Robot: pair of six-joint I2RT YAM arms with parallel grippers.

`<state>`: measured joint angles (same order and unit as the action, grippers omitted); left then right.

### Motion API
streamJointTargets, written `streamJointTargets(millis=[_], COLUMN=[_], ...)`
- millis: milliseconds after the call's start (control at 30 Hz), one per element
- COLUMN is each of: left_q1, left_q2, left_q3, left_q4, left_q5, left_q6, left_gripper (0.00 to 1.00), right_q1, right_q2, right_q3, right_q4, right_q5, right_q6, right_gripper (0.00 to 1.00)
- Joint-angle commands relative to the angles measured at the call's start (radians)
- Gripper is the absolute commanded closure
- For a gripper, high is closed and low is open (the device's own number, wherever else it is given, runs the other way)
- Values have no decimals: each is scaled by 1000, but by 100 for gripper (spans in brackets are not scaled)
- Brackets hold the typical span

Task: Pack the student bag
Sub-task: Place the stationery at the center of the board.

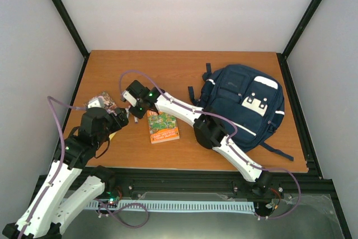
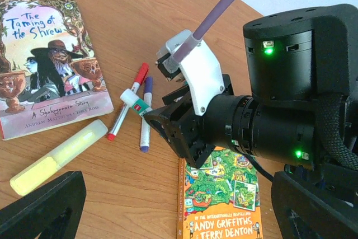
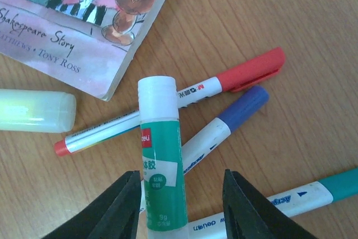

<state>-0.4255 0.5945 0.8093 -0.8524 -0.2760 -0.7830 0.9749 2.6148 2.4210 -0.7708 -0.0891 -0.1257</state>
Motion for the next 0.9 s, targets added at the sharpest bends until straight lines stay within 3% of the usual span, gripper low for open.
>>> streamJointTargets(millis=[0, 300, 733, 867], left_q1=[2, 2, 2, 2], left_q2=[-1, 1, 3, 4], left_q3=[4, -6, -33, -35], left_q4=[27, 35, 61, 64], left_q5=[12, 17, 27, 35], left_q6=[-11, -21, -27, -30], left_gripper=[7, 7, 7, 7], right_q1=[-3, -4, -10, -10], right_q2=[33, -4, -212, -209], right_q3=[25, -14, -263, -276], right_q4=[-18, -22, 68, 70], right_q5=[-17, -42, -19, -9], right_q6=[14, 42, 283, 363], right_gripper=[58, 76, 85, 80])
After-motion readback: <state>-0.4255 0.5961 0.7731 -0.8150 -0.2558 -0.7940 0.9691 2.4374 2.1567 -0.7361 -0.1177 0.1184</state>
